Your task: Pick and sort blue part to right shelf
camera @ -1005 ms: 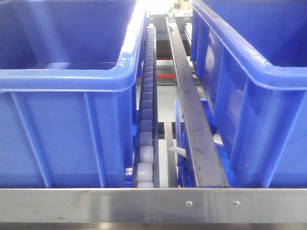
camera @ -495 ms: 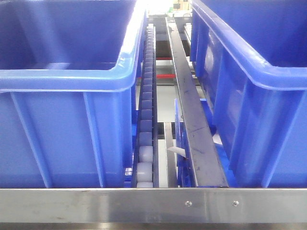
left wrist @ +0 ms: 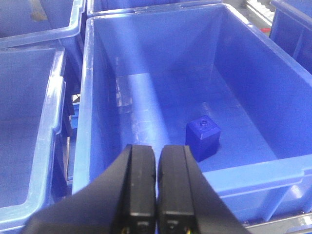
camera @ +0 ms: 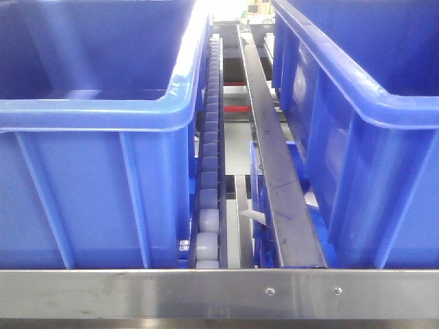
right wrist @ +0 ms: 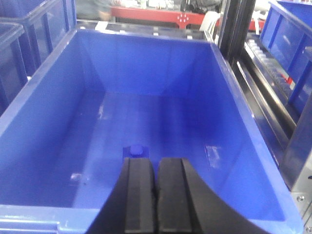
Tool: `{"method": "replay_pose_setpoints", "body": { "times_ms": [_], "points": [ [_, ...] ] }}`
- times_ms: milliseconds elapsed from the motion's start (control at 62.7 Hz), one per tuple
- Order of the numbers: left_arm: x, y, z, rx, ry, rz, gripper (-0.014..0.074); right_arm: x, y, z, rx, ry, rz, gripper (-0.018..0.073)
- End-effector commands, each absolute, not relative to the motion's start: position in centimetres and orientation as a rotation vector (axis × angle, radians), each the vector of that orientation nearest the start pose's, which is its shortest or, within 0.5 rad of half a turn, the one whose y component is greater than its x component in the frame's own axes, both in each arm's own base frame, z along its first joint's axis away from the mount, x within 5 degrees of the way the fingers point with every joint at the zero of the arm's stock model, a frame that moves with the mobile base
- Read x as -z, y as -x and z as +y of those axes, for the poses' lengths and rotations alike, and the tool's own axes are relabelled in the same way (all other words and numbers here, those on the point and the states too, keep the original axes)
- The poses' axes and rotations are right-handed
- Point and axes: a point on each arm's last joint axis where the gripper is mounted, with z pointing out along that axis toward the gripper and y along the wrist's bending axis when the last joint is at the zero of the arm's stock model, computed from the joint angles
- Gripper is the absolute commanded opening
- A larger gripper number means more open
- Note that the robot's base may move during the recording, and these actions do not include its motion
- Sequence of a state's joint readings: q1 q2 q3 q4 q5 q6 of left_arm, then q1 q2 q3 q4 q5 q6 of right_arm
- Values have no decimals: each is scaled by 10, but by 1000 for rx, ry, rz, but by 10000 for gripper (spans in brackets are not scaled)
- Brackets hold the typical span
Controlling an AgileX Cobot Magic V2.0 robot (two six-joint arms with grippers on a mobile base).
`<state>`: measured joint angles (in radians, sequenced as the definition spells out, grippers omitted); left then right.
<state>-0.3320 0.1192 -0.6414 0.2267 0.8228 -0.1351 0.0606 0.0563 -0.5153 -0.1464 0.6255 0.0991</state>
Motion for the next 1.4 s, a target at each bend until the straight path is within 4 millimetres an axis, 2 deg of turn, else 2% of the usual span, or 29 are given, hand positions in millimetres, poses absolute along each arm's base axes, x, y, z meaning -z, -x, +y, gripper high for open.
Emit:
{"method": "replay_pose_setpoints", "body": {
  "times_ms": [0, 431, 542, 638, 830, 973, 1133, 1388],
  "points": [
    [-352, -10, 12, 86, -190, 1672, 124, -335, -13, -7, 60, 18, 1537, 65],
    [-352, -10, 11, 99, -186, 1675, 124, -335, -13, -7, 60, 18, 1537, 65],
    [-351, -8, 10, 88, -127, 1652, 124, -335, -13, -7, 60, 18, 1537, 65],
    [-339, -9, 6, 85, -50, 1597, 124, -335, -13, -7, 60, 18, 1537, 65],
    [-286, -26, 1, 77, 78, 1467, 124, -335, -13, -7, 60, 18, 1537, 65],
    [-247, -45, 1, 68, 91, 1446, 124, -335, -13, -7, 60, 18, 1537, 65],
    [-213, -54, 1, 72, 85, 1426, 124, -335, -13, -7, 60, 18, 1537, 65],
    [-208, -55, 1, 71, 87, 1453, 124, -335, -13, -7, 60, 18, 1536, 65]
  ]
}}
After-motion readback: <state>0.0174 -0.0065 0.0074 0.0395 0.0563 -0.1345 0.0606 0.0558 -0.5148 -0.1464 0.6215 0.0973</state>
